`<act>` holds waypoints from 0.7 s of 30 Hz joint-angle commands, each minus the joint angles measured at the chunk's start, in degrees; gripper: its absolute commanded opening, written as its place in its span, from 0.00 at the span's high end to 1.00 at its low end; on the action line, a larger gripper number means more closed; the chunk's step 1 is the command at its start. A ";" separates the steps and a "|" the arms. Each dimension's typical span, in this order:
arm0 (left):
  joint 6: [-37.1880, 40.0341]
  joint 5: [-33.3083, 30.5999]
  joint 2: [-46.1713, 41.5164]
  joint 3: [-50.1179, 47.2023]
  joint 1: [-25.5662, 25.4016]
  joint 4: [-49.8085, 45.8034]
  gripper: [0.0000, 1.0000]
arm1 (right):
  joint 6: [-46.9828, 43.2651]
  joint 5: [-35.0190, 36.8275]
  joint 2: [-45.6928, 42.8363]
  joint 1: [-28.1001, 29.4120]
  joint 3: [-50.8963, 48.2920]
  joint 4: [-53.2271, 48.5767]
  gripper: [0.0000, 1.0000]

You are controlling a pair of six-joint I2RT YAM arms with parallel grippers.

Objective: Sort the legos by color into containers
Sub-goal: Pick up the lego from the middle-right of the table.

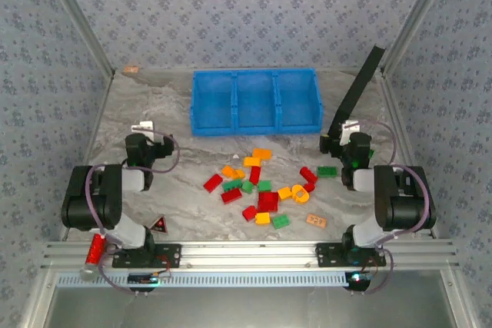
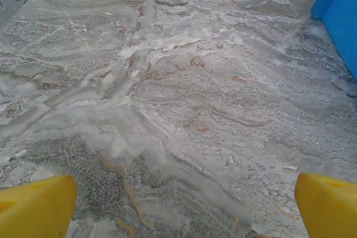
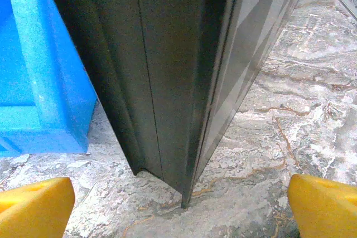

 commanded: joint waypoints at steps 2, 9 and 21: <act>0.47 0.33 -0.40 1.03 -0.20 1.13 0.00 | 0.49 -0.14 0.01 -0.18 0.53 1.41 0.00; 0.47 0.33 -0.40 1.03 -0.21 1.17 0.00 | 0.46 -0.19 -0.06 -0.18 0.51 1.41 0.00; 0.46 0.32 -0.40 1.04 -0.17 1.17 0.00 | 0.48 -0.20 -0.08 -0.25 0.50 1.41 0.00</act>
